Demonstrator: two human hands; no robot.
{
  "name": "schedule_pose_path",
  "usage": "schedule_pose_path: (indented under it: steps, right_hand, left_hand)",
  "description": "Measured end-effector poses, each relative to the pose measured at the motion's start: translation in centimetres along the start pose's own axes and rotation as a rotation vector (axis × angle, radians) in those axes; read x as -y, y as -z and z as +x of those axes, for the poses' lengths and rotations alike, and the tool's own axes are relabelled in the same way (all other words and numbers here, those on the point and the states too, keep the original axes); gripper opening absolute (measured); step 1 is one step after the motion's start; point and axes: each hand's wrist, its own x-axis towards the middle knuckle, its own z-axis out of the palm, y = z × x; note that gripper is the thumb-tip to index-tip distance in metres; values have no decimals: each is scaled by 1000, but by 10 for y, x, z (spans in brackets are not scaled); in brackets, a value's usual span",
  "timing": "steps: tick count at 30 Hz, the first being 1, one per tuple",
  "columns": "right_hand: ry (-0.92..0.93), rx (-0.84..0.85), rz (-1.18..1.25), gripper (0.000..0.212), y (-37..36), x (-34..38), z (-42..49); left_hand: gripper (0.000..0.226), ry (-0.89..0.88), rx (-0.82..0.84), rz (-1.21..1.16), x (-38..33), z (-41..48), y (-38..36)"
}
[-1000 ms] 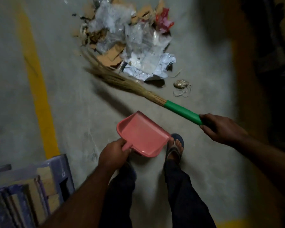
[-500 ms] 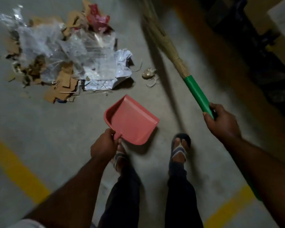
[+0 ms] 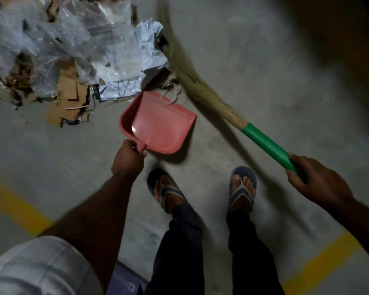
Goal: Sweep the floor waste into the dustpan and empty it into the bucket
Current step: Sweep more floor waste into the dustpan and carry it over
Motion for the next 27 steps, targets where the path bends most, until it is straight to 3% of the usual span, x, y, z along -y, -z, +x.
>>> schedule_pose_path:
  steps: [7, 12, 18, 24, 27]
  right_hand:
    - [-107, -197, 226, 50, 23, 20, 31]
    - [-81, -204, 361, 46, 36, 79, 102]
    - [17, -114, 367, 43, -15, 102, 102]
    - [88, 139, 230, 66, -80, 55, 15]
    - [31, 300, 208, 60, -88, 38, -17]
  left_hand:
    - [44, 25, 23, 19, -5, 18, -1]
    - [48, 12, 24, 35, -6, 19, -9]
    - [49, 19, 4, 45, -7, 23, -15]
    - [48, -3, 5, 92, -10, 30, -16]
    - [47, 10, -3, 81, -11, 29, -20]
